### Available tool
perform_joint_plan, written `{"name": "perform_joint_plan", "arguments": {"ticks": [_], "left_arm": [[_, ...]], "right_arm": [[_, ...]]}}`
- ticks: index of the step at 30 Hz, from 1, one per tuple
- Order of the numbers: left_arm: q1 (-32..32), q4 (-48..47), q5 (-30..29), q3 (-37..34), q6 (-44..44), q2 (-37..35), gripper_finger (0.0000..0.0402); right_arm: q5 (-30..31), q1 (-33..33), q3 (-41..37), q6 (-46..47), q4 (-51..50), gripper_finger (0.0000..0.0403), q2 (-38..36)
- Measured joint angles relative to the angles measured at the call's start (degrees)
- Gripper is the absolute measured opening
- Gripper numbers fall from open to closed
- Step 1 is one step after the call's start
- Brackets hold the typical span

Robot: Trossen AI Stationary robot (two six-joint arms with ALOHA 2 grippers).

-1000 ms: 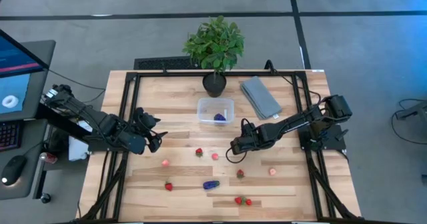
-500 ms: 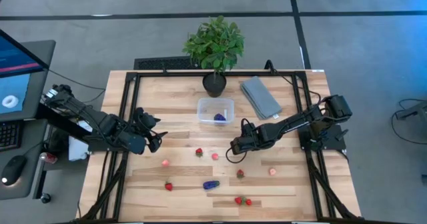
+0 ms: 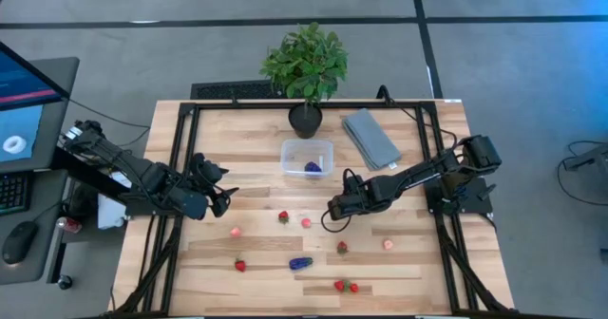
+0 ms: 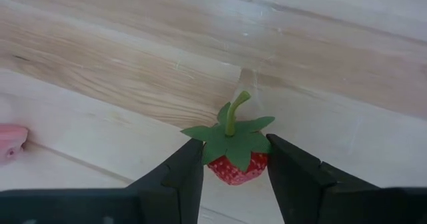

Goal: Pick and placing Produce into tupperware
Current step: Put the red strawberry into the transparent bin

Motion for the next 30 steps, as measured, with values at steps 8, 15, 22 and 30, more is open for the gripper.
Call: {"name": "perform_joint_plan", "arguments": {"ticks": [8,15,22,30], "left_arm": [[0.0,-0.5,0.0,0.0,0.0,0.0,0.0294],[0.0,-0.6,0.0,0.0,0.0,0.0,0.0294],[0.0,-0.6,0.0,0.0,0.0,0.0,0.0294],[0.0,-0.4,-0.1,0.0,-0.2,0.0,0.0294]], "right_arm": [[-1.6,0.0,0.0,0.0,1.3,0.0177,-0.6],[-1.0,-0.1,0.0,-1.8,1.8,0.0174,-5.1],[3.0,-1.0,0.0,-5.5,4.7,0.0179,-12.2],[7.1,-4.2,0.0,-12.9,11.2,0.0174,-18.6]]}}
